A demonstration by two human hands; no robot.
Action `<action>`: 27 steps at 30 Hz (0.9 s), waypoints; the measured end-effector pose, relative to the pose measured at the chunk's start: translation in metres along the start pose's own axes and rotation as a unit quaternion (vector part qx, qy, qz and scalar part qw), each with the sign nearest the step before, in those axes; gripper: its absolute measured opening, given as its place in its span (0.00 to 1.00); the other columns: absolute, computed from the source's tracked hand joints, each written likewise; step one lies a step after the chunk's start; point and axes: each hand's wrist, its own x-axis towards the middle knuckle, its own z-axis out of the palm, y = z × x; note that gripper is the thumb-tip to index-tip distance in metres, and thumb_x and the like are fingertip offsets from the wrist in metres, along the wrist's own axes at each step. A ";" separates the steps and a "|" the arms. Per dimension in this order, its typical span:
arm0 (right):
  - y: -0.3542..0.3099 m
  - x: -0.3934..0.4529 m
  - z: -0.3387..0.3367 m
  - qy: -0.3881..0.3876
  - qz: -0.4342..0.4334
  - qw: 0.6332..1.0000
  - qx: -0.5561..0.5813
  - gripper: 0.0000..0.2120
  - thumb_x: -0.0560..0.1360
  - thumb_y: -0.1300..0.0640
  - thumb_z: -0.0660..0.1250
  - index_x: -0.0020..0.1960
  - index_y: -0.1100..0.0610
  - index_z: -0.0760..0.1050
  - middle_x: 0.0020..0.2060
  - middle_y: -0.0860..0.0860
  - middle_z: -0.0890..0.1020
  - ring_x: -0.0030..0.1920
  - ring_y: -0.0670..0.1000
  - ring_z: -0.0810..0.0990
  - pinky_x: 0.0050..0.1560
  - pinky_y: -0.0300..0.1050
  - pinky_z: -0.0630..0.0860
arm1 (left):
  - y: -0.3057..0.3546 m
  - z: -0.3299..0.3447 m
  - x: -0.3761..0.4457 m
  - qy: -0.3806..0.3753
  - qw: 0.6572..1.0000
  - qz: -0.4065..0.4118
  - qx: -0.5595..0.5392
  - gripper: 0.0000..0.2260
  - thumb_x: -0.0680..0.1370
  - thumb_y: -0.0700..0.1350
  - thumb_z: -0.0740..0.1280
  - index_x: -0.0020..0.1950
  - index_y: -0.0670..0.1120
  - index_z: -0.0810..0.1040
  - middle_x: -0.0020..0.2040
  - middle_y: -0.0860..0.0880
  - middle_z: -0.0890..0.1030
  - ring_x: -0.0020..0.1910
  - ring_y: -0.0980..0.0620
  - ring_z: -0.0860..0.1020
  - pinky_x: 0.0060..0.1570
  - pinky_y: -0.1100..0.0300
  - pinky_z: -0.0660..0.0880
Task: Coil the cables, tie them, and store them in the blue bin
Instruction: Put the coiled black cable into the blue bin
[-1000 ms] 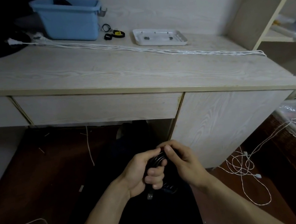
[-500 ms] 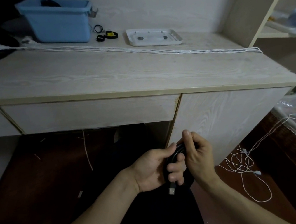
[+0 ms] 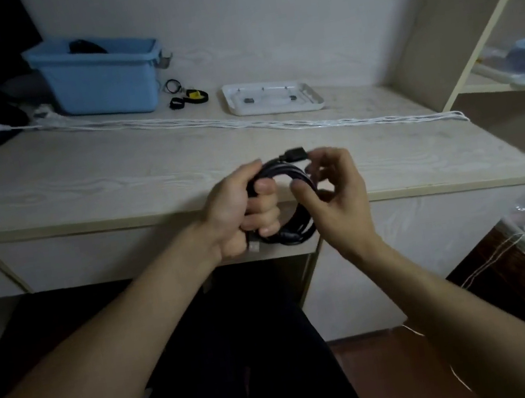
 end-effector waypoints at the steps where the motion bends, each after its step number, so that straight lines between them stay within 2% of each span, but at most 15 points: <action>1: -0.006 0.021 0.010 -0.015 -0.014 1.000 -0.014 0.15 0.73 0.61 0.72 0.56 0.53 0.70 0.45 0.49 0.76 0.41 0.46 0.74 0.36 0.47 0.75 | 0.015 -0.004 0.005 0.002 1.000 0.018 0.003 0.21 0.84 0.54 0.50 0.31 0.50 0.63 0.21 0.55 0.55 0.17 0.56 0.54 0.20 0.63 0.58; 4: -0.011 0.078 0.032 -0.043 -0.040 0.997 -0.045 0.16 0.73 0.58 0.74 0.56 0.53 0.71 0.38 0.47 0.76 0.38 0.45 0.75 0.37 0.40 0.73 | 0.060 -0.024 0.027 0.030 0.998 0.054 0.028 0.21 0.83 0.53 0.51 0.30 0.50 0.62 0.20 0.54 0.55 0.17 0.56 0.54 0.20 0.62 0.58; 6: -0.004 0.108 0.045 -0.069 -0.035 0.995 -0.068 0.17 0.73 0.57 0.75 0.58 0.54 0.73 0.36 0.47 0.77 0.37 0.46 0.78 0.39 0.43 0.77 | 0.085 -0.041 0.044 0.058 0.995 0.057 0.053 0.21 0.83 0.53 0.51 0.30 0.50 0.61 0.20 0.54 0.55 0.16 0.55 0.54 0.20 0.63 0.59; 8: 0.005 0.133 0.059 -0.116 -0.013 0.991 -0.072 0.20 0.72 0.58 0.74 0.62 0.53 0.74 0.40 0.48 0.78 0.38 0.48 0.81 0.38 0.49 0.81 | 0.106 -0.062 0.063 0.094 0.991 0.065 0.070 0.21 0.83 0.52 0.52 0.30 0.50 0.60 0.20 0.53 0.55 0.16 0.55 0.54 0.20 0.63 0.60; 10: 0.017 0.151 0.070 -0.151 0.004 0.984 -0.089 0.20 0.73 0.58 0.74 0.63 0.53 0.75 0.47 0.49 0.78 0.40 0.50 0.82 0.39 0.49 0.82 | 0.123 -0.082 0.080 0.140 0.984 0.075 0.086 0.21 0.83 0.51 0.54 0.29 0.50 0.60 0.20 0.53 0.55 0.17 0.54 0.54 0.20 0.63 0.60; 12: 0.032 0.171 0.082 -0.163 0.009 0.980 -0.116 0.14 0.74 0.59 0.72 0.59 0.53 0.77 0.49 0.49 0.77 0.43 0.50 0.82 0.41 0.47 0.81 | 0.139 -0.105 0.098 0.194 0.971 0.091 0.104 0.20 0.82 0.50 0.54 0.30 0.51 0.60 0.20 0.53 0.56 0.17 0.54 0.54 0.21 0.62 0.60; 15: 0.052 0.193 0.092 -0.173 -0.006 0.972 -0.162 0.04 0.76 0.61 0.70 0.49 0.55 0.82 0.46 0.49 0.83 0.44 0.48 0.82 0.44 0.39 0.78 | 0.152 -0.133 0.116 0.255 0.950 0.119 0.137 0.20 0.82 0.50 0.55 0.29 0.50 0.60 0.21 0.52 0.56 0.18 0.53 0.54 0.22 0.63 0.60; 18: 0.073 0.225 0.114 -0.187 0.004 0.966 -0.178 0.05 0.76 0.62 0.69 0.48 0.55 0.82 0.43 0.48 0.83 0.42 0.44 0.80 0.42 0.28 0.74 | 0.156 -0.161 0.134 0.287 0.935 0.135 0.158 0.20 0.82 0.51 0.55 0.30 0.50 0.61 0.22 0.52 0.58 0.20 0.52 0.55 0.22 0.62 0.60; 21: 0.089 0.258 0.147 -0.204 0.016 0.962 -0.178 0.05 0.74 0.62 0.71 0.48 0.53 0.81 0.41 0.46 0.82 0.40 0.41 0.78 0.41 0.28 0.71 | 0.158 -0.174 0.143 0.299 0.931 0.147 0.147 0.20 0.82 0.51 0.56 0.30 0.50 0.61 0.22 0.51 0.58 0.19 0.52 0.55 0.21 0.63 0.59; 23: 0.100 0.274 0.174 -0.220 -0.007 0.953 -0.207 0.08 0.74 0.63 0.69 0.51 0.55 0.82 0.47 0.49 0.83 0.45 0.44 0.78 0.44 0.29 0.71 | 0.160 -0.181 0.144 0.318 0.926 0.152 0.134 0.20 0.82 0.50 0.55 0.29 0.49 0.61 0.22 0.51 0.58 0.19 0.52 0.55 0.21 0.64 0.59; 25: 0.112 0.285 0.200 -0.252 -0.037 0.935 -0.248 0.14 0.75 0.66 0.66 0.58 0.59 0.82 0.57 0.54 0.82 0.54 0.50 0.79 0.50 0.29 0.67 | 0.162 -0.191 0.145 0.338 0.920 0.157 0.118 0.20 0.81 0.50 0.56 0.29 0.49 0.62 0.22 0.51 0.58 0.19 0.52 0.55 0.21 0.63 0.59; 27: 0.122 0.292 0.220 -0.275 -0.072 0.912 -0.295 0.14 0.76 0.64 0.66 0.60 0.59 0.82 0.56 0.58 0.82 0.56 0.57 0.79 0.51 0.32 0.63 | 0.163 -0.198 0.145 0.350 0.917 0.167 0.091 0.20 0.81 0.49 0.56 0.28 0.49 0.62 0.22 0.51 0.59 0.19 0.52 0.55 0.22 0.63 0.58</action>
